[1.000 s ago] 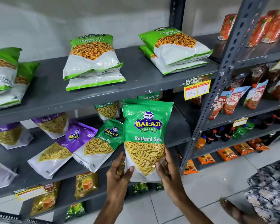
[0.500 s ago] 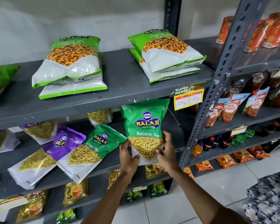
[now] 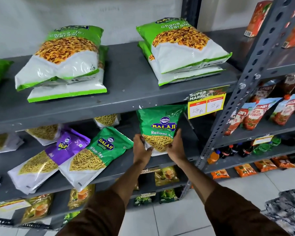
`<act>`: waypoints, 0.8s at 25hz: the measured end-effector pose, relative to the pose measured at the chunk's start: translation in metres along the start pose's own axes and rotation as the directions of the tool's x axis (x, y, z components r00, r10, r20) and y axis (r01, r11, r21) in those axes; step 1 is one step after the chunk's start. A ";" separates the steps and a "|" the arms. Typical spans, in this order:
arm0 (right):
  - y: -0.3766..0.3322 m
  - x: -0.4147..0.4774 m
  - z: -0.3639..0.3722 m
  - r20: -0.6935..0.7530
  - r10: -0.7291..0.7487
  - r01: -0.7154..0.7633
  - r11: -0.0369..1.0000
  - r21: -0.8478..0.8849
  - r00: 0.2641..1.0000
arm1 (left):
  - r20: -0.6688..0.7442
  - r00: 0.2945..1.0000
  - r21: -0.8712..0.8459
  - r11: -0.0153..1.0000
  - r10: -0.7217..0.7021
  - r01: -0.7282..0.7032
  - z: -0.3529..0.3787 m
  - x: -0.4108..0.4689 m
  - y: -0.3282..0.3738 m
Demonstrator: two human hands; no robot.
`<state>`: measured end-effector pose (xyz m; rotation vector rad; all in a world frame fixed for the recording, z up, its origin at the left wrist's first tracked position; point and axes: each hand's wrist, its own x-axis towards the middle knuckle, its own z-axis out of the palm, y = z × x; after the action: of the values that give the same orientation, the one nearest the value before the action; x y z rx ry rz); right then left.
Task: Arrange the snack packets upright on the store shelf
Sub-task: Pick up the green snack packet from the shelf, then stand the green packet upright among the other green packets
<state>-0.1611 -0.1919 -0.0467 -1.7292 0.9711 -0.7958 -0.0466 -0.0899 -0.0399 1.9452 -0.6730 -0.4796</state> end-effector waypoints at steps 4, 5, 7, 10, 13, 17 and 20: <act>0.005 -0.017 0.011 -0.148 0.031 -0.020 0.997 0.071 0.989 | 0.082 0.997 0.013 1.000 0.013 -0.014 -0.019 0.000 -0.005; 0.004 -0.026 0.017 -0.230 0.046 -0.031 0.997 0.070 0.972 | 0.082 0.996 0.002 1.000 0.022 -0.022 -0.030 -0.002 -0.006; 0.004 -0.050 0.041 -0.373 0.108 -0.080 0.993 0.091 0.922 | 0.001 0.997 0.003 0.997 0.080 -0.080 -0.065 -0.001 -0.011; -0.008 -0.090 0.092 -0.208 0.237 -0.185 0.952 0.242 0.949 | -0.144 0.977 0.084 0.986 0.157 -0.146 -0.134 0.005 -0.037; -0.025 -0.114 0.151 0.102 0.351 -0.366 0.898 0.244 0.931 | -0.164 0.985 0.174 0.984 0.060 -0.031 -0.208 0.010 -0.070; -0.051 -0.129 0.227 0.223 0.493 -0.535 0.820 0.202 0.841 | -0.145 0.987 0.488 0.862 -0.072 0.135 -0.263 0.008 -0.109; -0.072 -0.134 0.267 0.263 0.568 -0.624 0.735 0.264 0.780 | -0.096 0.994 0.576 0.812 -0.048 0.094 -0.275 0.009 -0.117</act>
<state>0.0198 0.0540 -0.0756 -1.0554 1.1154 -0.3500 0.1518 0.1336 -0.0250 2.5617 -0.7575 -0.2510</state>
